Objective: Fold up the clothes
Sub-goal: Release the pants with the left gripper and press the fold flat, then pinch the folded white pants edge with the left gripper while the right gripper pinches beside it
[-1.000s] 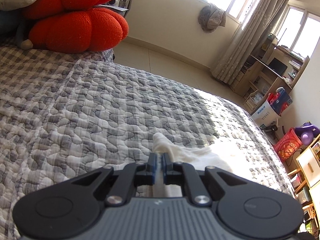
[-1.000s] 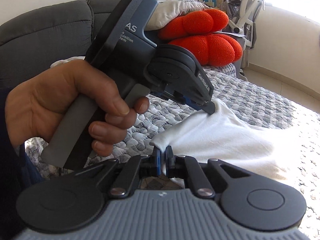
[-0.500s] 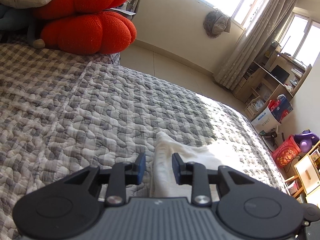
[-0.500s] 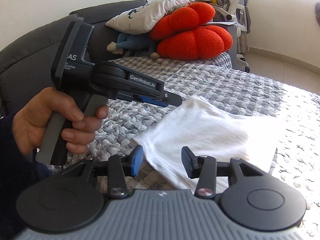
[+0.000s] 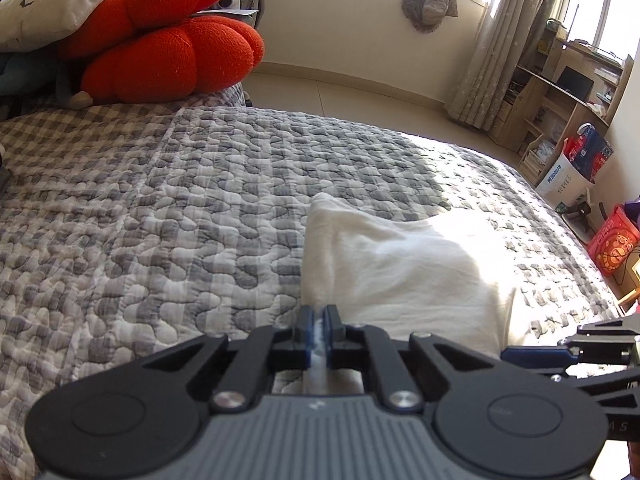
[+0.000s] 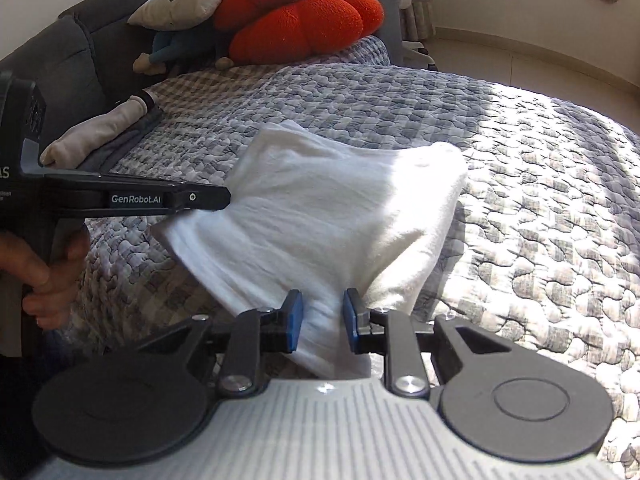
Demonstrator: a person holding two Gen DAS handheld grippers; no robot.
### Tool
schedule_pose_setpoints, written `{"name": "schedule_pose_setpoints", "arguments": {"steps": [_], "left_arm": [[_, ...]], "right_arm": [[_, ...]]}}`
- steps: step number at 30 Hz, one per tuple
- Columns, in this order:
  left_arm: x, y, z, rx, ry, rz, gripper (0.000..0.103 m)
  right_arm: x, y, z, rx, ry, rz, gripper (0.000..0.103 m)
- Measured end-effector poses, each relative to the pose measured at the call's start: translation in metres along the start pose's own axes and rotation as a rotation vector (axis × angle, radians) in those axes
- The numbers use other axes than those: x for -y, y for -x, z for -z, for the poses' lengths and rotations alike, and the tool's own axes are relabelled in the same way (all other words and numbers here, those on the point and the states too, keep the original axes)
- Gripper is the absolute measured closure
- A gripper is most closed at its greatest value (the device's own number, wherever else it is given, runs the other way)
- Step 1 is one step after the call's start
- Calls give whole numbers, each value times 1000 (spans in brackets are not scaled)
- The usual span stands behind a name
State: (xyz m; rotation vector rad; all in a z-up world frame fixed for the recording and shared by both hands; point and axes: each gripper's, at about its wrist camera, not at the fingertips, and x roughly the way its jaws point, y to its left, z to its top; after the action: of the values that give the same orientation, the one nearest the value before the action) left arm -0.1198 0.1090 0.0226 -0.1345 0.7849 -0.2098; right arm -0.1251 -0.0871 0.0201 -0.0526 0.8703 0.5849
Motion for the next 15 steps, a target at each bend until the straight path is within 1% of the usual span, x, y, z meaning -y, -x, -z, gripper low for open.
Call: {"name": "schedule_pose_setpoints", "arguments": {"steps": [3,5,6,9,12,13,14,15], "left_arm": [[-4,1,1,-3,8,7,97],[-1,3,3,1,-7,-1,97],[-4,4,2,-1,5,4,97],[-10,7,-1,-11,45,22,95],[-22,12,-5,-26,127,68,94],[-25,15,-6,-26,150,88,94],[-28,17,-7,-22,170,108,94],[-31,18,-8,-19,189,123,94]], "right_arm": [[0,3,1,-22,23,-9,78],[5,6,-1,-9,-1,-23,79],[9,9,-2,3,-13,-29,80],[15,14,-3,28,-30,-6,80],[20,17,-4,32,-42,4,80],[21,18,-5,35,-49,8,79],[22,19,-5,41,-62,9,73],[24,20,-6,46,-75,9,71]]}}
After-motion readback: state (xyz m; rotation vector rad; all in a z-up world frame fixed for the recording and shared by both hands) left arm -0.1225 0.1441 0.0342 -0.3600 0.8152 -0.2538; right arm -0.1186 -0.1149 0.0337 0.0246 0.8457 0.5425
